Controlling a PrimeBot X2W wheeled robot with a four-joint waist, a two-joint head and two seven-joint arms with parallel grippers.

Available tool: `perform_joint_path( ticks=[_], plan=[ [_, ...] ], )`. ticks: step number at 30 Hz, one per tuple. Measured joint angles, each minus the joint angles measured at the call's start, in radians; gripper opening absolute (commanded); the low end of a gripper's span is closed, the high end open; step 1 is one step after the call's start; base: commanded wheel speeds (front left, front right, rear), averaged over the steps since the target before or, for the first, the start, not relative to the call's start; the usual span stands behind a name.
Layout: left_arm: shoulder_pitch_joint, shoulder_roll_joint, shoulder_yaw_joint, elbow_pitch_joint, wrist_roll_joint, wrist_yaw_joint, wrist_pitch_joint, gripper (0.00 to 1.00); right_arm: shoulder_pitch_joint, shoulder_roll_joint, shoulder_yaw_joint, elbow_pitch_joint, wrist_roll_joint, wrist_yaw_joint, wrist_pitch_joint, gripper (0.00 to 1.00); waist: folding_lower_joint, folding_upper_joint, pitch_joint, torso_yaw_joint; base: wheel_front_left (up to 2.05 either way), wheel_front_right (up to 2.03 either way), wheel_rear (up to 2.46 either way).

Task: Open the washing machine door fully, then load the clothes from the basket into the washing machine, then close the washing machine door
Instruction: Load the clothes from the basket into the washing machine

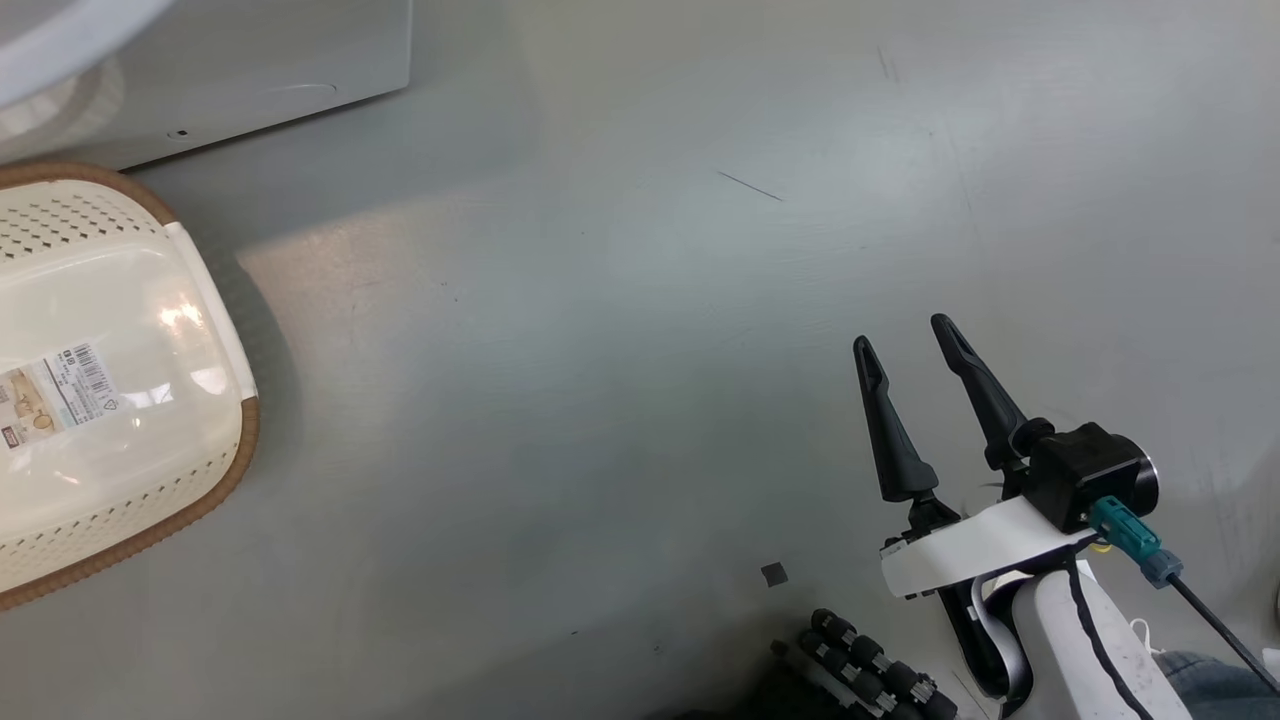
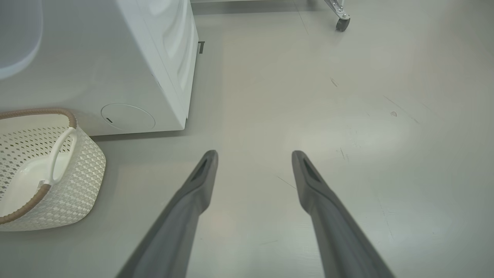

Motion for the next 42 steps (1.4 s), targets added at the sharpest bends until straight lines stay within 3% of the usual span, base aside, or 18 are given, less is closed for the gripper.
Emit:
perform_joint_path(
  ticks=[9,23,30,35,36,38,39,40,42],
  plan=[
    [-0.092,0.054,-0.004,0.087,0.018,-0.015,0.015,0.0,0.017,0.004,0.003,-0.006,0.002,0.0,0.0,1.0,0.0,0.0,0.035,-0.024,0.0,0.0,0.0],
    [-0.19,0.075,-0.018,0.141,0.031,-0.033,-0.131,0.0,0.034,0.005,-0.003,-0.022,0.002,0.0,0.0,1.0,-0.0001,0.0,0.058,-0.039,0.0,0.0,0.0],
    [-0.188,0.131,-0.038,0.247,0.087,-0.033,-0.126,0.0,0.042,0.006,0.02,-0.018,0.002,0.0,0.0,1.0,0.0,0.0,0.05,-0.064,0.0,0.0,0.0],
    [-0.193,0.13,-0.05,0.328,0.089,-0.032,-0.063,0.0,0.081,0.005,-0.007,-0.015,0.002,0.0,0.0,1.0,-0.0001,0.0,0.034,-0.073,0.0,0.0,0.0],
    [-0.192,0.129,-0.054,0.347,0.089,-0.032,-0.051,0.1,0.085,0.005,-0.007,-0.012,0.002,0.0,0.0,1.0,-0.0001,0.0,0.03,-0.073,0.0,0.0,0.0],
    [-0.192,0.125,-0.061,0.375,0.09,-0.032,-0.014,0.43,0.089,0.005,-0.007,-0.012,0.002,0.0,0.0,1.0,0.0,0.0,0.023,-0.072,0.0,0.0,0.0],
    [-0.192,0.125,-0.061,0.375,0.09,-0.032,-0.014,0.79,0.089,0.005,-0.007,-0.012,0.002,0.0,0.0,1.0,0.0,0.0,0.023,-0.072,0.0,0.0,0.0],
    [-0.192,0.126,-0.067,0.38,0.093,-0.032,-0.004,1.0,0.092,0.005,-0.008,-0.012,0.003,0.0,0.0,1.0,-0.0001,0.0,0.02,-0.072,0.0,0.0,0.0],
    [-0.196,0.124,-0.066,0.387,0.095,-0.032,0.009,1.0,0.097,0.006,-0.008,-0.013,0.003,0.0,0.0,1.0,0.0,0.0,0.016,-0.07,0.0,0.0,0.0]
  ],
)
